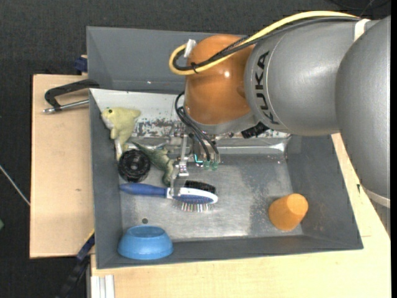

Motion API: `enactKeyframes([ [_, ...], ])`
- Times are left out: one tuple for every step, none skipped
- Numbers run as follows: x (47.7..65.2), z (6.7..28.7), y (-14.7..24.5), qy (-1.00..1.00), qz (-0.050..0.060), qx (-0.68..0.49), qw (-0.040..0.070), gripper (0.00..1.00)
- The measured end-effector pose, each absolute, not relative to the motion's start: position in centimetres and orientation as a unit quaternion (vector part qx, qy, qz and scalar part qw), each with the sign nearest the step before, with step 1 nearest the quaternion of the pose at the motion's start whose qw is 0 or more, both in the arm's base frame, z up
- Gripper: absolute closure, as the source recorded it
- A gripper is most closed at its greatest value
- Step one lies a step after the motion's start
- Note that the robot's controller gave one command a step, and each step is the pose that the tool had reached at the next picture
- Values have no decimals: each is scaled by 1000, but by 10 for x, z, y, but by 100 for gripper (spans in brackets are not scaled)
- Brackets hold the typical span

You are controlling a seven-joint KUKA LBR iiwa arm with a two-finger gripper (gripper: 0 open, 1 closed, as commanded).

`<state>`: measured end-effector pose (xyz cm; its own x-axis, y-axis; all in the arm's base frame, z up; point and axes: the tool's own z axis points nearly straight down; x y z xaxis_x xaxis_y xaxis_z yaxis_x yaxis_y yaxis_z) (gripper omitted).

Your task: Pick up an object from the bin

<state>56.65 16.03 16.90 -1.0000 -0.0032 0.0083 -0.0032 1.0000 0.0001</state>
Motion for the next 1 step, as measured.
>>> enactKeyframes([
  [527,82,172,-983,0,184,2,0],
])
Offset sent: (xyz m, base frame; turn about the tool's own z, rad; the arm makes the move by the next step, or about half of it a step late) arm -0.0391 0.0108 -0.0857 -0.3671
